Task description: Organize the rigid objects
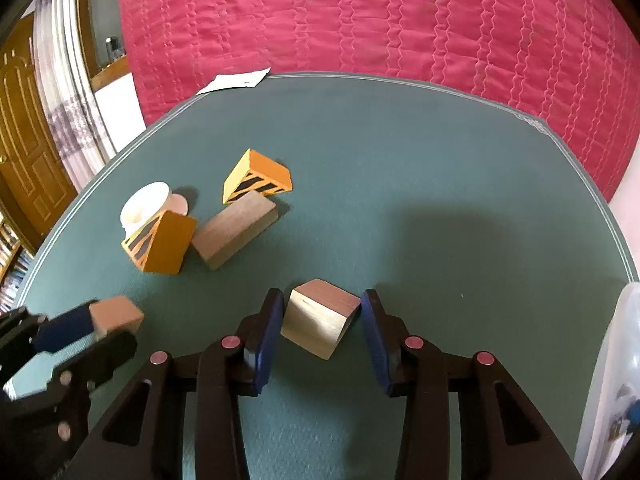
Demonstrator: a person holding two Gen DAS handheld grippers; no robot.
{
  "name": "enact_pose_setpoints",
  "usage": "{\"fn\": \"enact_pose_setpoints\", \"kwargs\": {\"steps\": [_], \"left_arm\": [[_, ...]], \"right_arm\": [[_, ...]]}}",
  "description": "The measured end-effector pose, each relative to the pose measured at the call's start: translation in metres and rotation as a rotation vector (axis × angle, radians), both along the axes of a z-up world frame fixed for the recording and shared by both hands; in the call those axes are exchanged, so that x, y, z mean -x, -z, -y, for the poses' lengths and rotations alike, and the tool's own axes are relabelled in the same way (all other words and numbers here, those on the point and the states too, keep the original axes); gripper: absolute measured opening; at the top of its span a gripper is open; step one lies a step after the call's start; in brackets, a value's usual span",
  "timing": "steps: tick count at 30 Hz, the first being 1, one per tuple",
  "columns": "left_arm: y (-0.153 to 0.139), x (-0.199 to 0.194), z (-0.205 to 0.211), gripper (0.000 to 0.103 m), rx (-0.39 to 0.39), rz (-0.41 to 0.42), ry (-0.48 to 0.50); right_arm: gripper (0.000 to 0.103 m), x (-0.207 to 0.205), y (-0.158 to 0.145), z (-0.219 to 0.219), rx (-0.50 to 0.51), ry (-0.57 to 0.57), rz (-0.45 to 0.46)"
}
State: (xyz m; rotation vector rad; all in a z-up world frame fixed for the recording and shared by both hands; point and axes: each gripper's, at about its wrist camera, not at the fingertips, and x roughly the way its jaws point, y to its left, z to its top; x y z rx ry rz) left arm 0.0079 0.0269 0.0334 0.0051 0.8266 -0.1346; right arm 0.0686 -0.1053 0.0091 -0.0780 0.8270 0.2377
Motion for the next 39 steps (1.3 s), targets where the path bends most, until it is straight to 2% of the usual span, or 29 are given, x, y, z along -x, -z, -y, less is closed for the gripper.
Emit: {"fn": "enact_pose_setpoints", "kwargs": {"steps": [25,34,39], "left_arm": [[0.004,0.004,0.014,0.031,-0.030,-0.008,0.030],[0.004,0.009,0.026,0.031,-0.051,-0.001,0.057],[0.005,0.010,0.030,0.031,-0.055,-0.005,0.068]], "right_arm": [[0.041,0.064,-0.025,0.059,-0.105,0.026,0.052],[0.040,0.080,-0.038,0.075,-0.122,0.043,0.106],[0.040,0.082,-0.034,0.084,-0.134,0.043,0.077]]}}
